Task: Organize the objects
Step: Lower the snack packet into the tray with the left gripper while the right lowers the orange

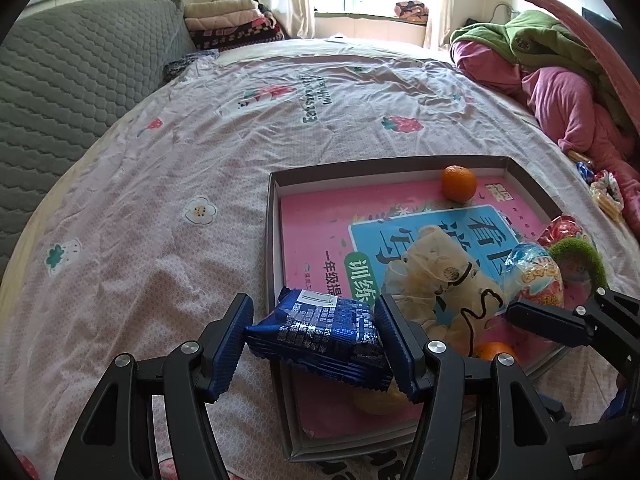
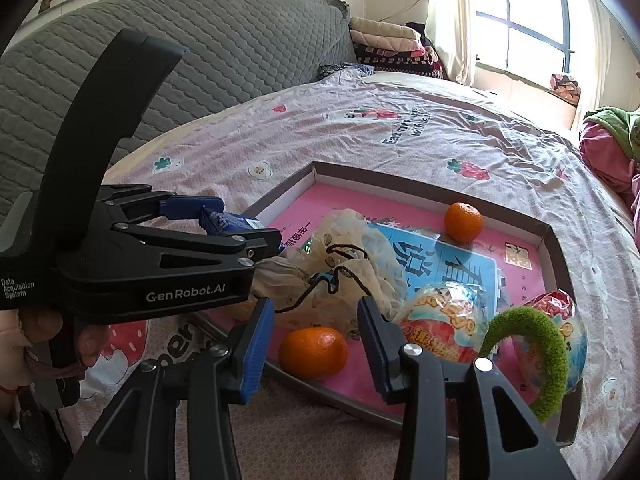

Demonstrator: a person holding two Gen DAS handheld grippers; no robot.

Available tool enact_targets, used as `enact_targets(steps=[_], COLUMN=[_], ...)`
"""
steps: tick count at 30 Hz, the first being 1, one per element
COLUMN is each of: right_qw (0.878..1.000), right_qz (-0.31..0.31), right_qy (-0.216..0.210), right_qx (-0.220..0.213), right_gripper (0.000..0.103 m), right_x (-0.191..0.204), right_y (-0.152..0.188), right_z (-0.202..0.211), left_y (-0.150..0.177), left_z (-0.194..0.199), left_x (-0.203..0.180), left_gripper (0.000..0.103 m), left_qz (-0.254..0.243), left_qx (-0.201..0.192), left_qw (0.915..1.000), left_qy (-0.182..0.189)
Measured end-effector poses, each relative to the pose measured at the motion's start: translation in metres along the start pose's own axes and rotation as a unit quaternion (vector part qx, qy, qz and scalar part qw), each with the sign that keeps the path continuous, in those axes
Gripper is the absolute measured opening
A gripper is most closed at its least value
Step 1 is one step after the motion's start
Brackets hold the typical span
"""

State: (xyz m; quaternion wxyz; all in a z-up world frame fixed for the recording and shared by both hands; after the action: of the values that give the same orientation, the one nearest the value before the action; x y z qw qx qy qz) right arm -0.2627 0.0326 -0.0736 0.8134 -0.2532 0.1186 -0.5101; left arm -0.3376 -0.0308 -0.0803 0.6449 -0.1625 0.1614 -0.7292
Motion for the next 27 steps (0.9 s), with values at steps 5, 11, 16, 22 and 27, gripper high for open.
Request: enact_targets(steps=[5,11,16,22,27], right_qw=[1.0,1.0,0.999,0.999,0.998], right_qz=[-0.006,-0.015,-0.02,-0.022,-0.028], right_qy=[-0.001,0.001,-0.001,0.005,0.004], right_qx=[-0.008,-0.022,-0.034,-0.045,-0.062], right_gripper=[0.047,0.049,0.053,0.054,0.057], right_x=[-0.002,-0.007,-0.009,-0.011,-0.014], right_y=[-0.002,-0.005,-0.008,-0.01,-0.013], right_z=[0.006,0.014,0.023,0.032,0.043], left_y=[-0.001,-0.001,-0.001,-0.001,-0.002], left_z=[0.007,0.017,0.026,0.036,0.044], left_x=[0.0,0.003,0.005,0.001,-0.001], left_gripper=[0.065,0.065,0.067,0.071,0.072], left_qz=[0.0,0.004,0.01,0.01,0.01], left_qx=[-0.006,-0.014,-0.02,-0.031,-0.04], left_qw=[1.0,0.9999,0.9997,0.9994,0.9991], left_qy=[-0.002,-0.003,0.004,0.008,0.005])
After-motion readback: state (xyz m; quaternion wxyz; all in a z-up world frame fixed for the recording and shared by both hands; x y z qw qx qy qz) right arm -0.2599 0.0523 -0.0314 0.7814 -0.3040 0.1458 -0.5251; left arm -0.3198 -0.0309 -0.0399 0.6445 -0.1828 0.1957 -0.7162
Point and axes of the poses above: each gripper's, at about its wrist camera, not at the fingertips, and z roughly against the way its jaws point, x to its left, y to its underside, the point moved 10 cm from there along -z, roughly the way its jaws point, and after that the axes turned 13 degrees about x, right-handed, at the moved point
